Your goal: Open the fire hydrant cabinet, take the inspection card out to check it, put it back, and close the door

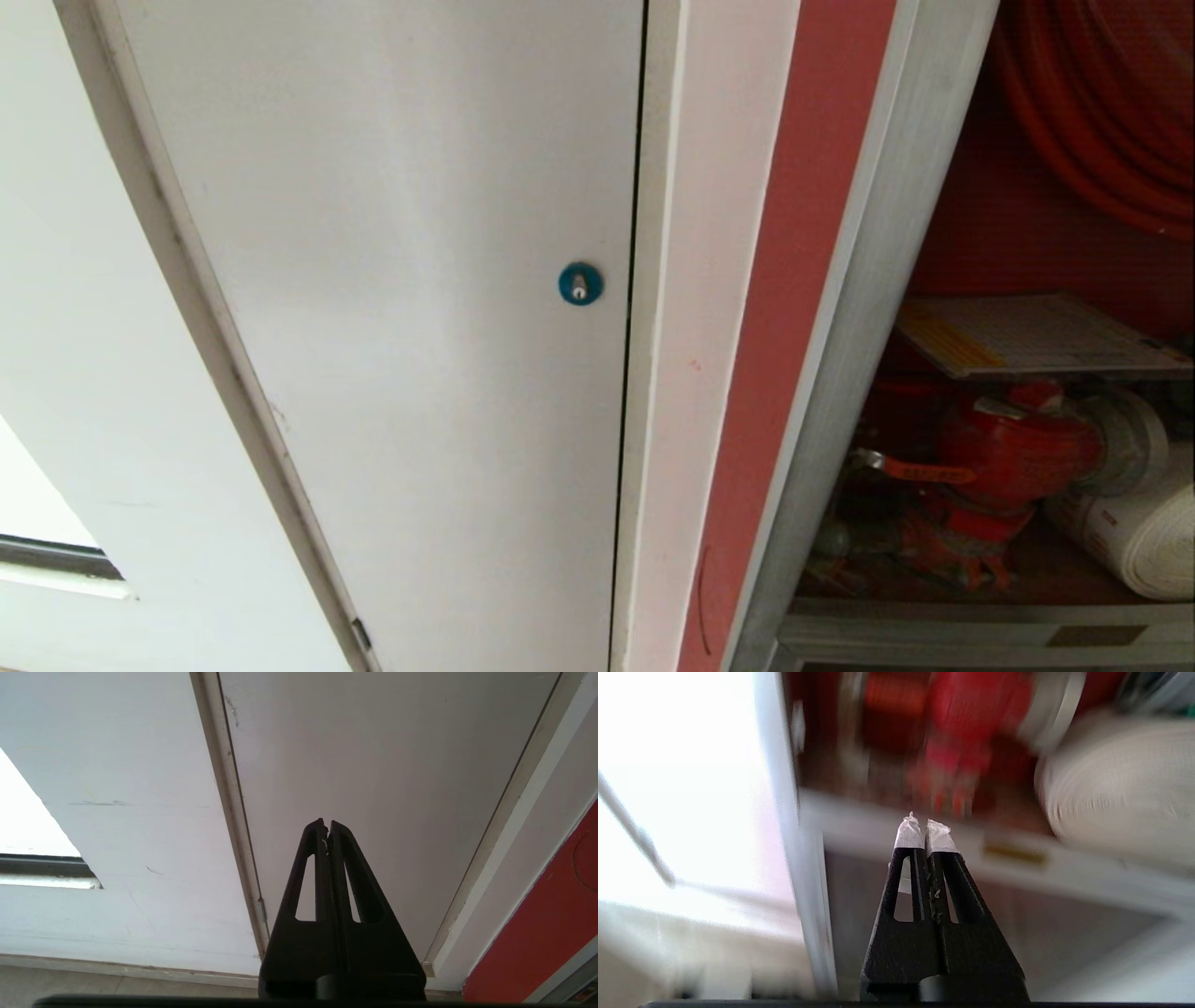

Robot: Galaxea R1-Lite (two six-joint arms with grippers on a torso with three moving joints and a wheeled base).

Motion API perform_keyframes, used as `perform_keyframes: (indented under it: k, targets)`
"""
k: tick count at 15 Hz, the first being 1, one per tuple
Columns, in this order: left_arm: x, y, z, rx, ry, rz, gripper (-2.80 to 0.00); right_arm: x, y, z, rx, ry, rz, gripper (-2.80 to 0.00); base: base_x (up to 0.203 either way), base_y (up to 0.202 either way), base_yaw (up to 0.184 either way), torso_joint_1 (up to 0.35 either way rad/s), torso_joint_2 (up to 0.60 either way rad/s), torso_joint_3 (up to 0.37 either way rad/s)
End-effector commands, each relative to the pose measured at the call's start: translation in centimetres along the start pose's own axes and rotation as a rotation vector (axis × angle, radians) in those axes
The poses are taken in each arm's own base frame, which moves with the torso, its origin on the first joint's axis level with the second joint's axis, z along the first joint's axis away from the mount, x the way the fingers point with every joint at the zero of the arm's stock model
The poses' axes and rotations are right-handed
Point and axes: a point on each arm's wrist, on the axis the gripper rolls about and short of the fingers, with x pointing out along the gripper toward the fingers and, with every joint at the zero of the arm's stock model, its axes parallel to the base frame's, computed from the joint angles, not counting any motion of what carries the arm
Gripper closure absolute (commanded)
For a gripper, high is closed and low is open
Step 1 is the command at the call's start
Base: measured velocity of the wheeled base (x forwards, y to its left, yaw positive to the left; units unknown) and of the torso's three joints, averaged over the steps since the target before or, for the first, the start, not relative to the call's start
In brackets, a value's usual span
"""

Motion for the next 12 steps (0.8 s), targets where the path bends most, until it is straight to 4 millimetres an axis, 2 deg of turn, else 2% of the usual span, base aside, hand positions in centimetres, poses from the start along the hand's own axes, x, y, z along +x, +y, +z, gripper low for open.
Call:
perform_keyframes:
  k: [1,6,12]
  targets:
    - [0.0,0.0,0.0,0.0,0.001,0.0,0.0,1.4,-0.1,-0.5,0.033,-0.178,-0.014,0.0,0.0,0.0,0.0,0.0,0.0,0.0]
    - [0.0,0.0,0.0,0.0,0.002,0.0,0.0,5.7,-0.2,-5.3,0.065,-0.274,-0.053,0.0,0.0,0.0,0.0,0.0,0.0,0.0]
    - [0.0,0.0,0.0,0.0,0.002,0.0,0.0,6.2,-0.1,-7.0,0.074,-0.174,-0.055,0.0,0.0,0.0,0.0,0.0,0.0,0.0]
